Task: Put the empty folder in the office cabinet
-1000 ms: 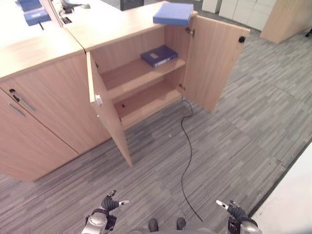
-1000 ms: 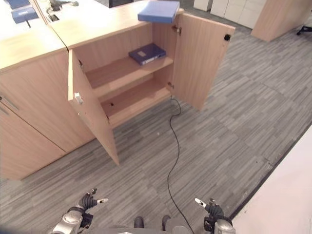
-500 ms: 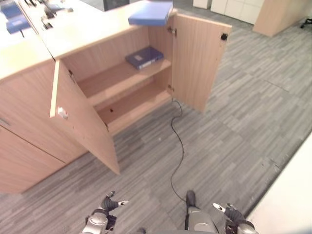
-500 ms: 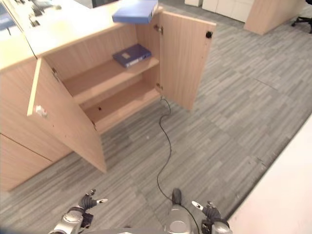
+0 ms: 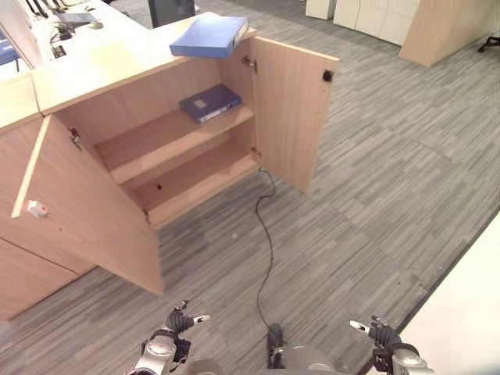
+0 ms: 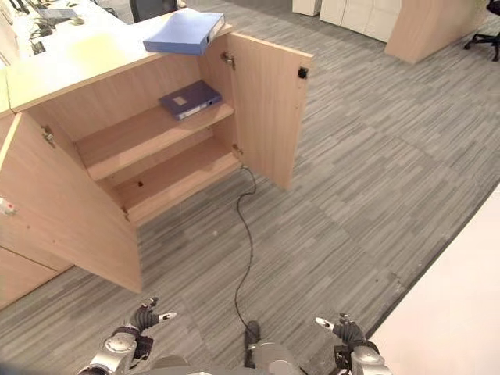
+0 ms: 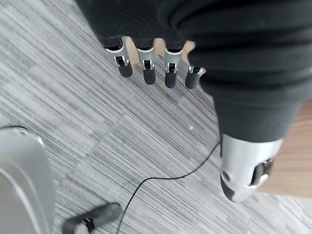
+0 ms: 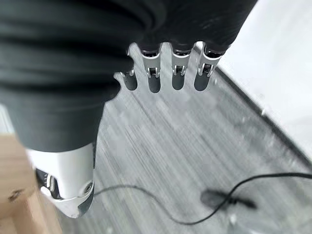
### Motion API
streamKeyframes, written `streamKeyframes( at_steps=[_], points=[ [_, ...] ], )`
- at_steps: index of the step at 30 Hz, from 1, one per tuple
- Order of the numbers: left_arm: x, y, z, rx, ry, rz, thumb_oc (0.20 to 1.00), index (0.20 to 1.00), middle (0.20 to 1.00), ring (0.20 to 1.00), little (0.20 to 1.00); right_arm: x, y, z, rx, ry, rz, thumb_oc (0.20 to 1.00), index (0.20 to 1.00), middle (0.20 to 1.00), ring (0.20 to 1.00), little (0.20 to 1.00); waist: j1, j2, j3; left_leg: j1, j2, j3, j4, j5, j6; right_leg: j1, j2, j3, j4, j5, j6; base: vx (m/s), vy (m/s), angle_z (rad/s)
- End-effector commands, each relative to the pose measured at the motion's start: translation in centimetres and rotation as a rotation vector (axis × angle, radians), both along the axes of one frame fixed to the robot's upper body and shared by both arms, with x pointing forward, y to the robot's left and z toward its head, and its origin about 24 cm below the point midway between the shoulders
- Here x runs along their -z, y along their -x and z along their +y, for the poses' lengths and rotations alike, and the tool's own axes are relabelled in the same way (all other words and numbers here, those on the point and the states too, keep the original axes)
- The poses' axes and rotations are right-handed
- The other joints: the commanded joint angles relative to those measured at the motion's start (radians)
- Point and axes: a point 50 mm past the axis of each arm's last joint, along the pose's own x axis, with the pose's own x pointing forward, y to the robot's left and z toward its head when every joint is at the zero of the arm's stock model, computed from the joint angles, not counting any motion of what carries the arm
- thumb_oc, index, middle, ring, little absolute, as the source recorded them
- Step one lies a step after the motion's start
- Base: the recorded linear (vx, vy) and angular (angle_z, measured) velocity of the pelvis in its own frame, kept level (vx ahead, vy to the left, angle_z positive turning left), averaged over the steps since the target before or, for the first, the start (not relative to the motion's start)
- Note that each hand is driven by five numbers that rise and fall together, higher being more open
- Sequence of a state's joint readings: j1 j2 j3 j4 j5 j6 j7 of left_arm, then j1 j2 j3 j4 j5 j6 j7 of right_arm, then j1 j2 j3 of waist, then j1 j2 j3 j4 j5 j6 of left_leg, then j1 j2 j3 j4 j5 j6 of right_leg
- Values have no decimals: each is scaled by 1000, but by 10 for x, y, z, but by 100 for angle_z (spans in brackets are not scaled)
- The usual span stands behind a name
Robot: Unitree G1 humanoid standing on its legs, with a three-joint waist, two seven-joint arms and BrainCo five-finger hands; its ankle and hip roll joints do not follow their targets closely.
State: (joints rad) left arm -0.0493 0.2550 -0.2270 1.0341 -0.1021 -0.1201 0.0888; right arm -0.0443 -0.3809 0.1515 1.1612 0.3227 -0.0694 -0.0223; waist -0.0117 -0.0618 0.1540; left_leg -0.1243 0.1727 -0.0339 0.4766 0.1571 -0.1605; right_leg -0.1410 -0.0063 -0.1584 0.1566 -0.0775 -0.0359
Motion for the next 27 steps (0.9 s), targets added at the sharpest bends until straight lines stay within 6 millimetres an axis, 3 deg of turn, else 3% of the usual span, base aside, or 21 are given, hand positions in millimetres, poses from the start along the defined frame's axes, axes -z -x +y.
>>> streamKeyframes(
  at_steps=[1, 3, 6, 9, 12, 15, 18, 19, 20, 22, 23, 27],
  points=[
    [-11, -18, 4, 5, -2, -77, 1000, 1000, 1000, 1000, 1000, -6, 3, -12, -34, 51, -11, 1000, 1000, 1000, 1000, 1000, 8, 13, 26, -27, -99, 81, -76, -110, 72, 112, -110, 136, -81, 63, 89, 266, -35, 43],
    [-9, -16, 2, 16, 0, -63, 1000, 1000, 1000, 1000, 1000, -6, 2, -11, -24, 48, -15, 1000, 1000, 1000, 1000, 1000, 30, 16, 32, -81, -135, 103, -170, -129, 78, 166, -105, 132, -105, 44, 96, 319, -20, 49],
    [-9, -16, 1, 17, -2, -63, 1000, 1000, 1000, 1000, 1000, -5, -1, -8, -18, 49, -24, 1000, 1000, 1000, 1000, 1000, 65, 42, 30, -148, -157, 106, -309, -47, 64, 231, -70, 135, -141, 22, 103, 312, 10, -11],
    [-9, -16, 2, 3, 0, -60, 1000, 1000, 1000, 1000, 1000, -4, -6, -2, -22, 37, -28, 1000, 1000, 1000, 1000, 1000, 96, 43, 26, -187, -152, 133, -359, -11, 50, 313, -70, 153, -169, -19, 112, 453, 51, -43],
    [-3, -3, 6, -15, -2, -22, 1000, 1000, 1000, 1000, 1000, 2, 2, 6, -56, 22, 4, 1000, 1000, 1000, 1000, 1000, 109, 47, -20, -119, -146, 115, -423, -8, 69, 358, -95, 160, -175, -47, 138, 334, 77, -67],
    [-2, 2, 11, -16, -13, -6, 1000, 1000, 1000, 1000, 1000, 5, 6, 14, -74, 2, 15, 1000, 1000, 1000, 1000, 1000, 121, 26, -47, -78, -162, 119, -429, -29, 89, 364, -147, 162, -131, -48, 165, 387, 123, -5],
    [-5, -2, 16, -10, -22, -17, 1000, 1000, 1000, 1000, 1000, 6, 4, 18, -80, -15, 3, 1000, 1000, 1000, 1000, 1000, 128, 5, -57, -32, -186, 127, -436, -69, 112, 330, -187, 164, -21, 30, 194, 265, 137, -24],
    [-11, -10, 19, 2, -32, -44, 1000, 1000, 1000, 1000, 1000, 4, -3, 21, -83, -24, -23, 1000, 1000, 1000, 1000, 1000, 123, -5, -34, 1, -202, 126, -432, -102, 137, 260, -202, 177, 135, 152, 203, 142, 117, 25],
    [-11, -10, 19, 2, -31, -44, 1000, 1000, 1000, 1000, 1000, 4, -3, 21, -83, -24, -23, 1000, 1000, 1000, 1000, 1000, 124, -2, -36, -3, -199, 127, -431, -100, 137, 256, -199, 178, 132, 156, 202, 80, 123, 82],
    [-18, -20, 23, 13, -39, -82, 1000, 1000, 1000, 1000, 1000, 0, -14, 25, -91, -34, -62, 1000, 1000, 1000, 1000, 1000, 114, 13, -2, 11, -187, 124, -422, -119, 159, 182, -188, 175, 278, 229, 202, 93, 85, 46],
    [-22, -24, 25, 23, -53, -98, 1000, 1000, 1000, 1000, 1000, -1, -17, 28, -79, -46, -86, 1000, 1000, 1000, 1000, 1000, 110, 31, 9, 21, -170, 107, -403, -142, 170, 138, -180, 160, 357, 226, 193, 158, 63, 0],
    [-22, -24, 29, 11, -60, -104, 1000, 1000, 1000, 1000, 1000, 2, -12, 31, -54, -71, -80, 1000, 1000, 1000, 1000, 1000, 87, 44, 1, 76, -159, 66, -408, -177, 168, 62, -182, 131, 361, 163, 166, 250, 25, 28]
  ],
)
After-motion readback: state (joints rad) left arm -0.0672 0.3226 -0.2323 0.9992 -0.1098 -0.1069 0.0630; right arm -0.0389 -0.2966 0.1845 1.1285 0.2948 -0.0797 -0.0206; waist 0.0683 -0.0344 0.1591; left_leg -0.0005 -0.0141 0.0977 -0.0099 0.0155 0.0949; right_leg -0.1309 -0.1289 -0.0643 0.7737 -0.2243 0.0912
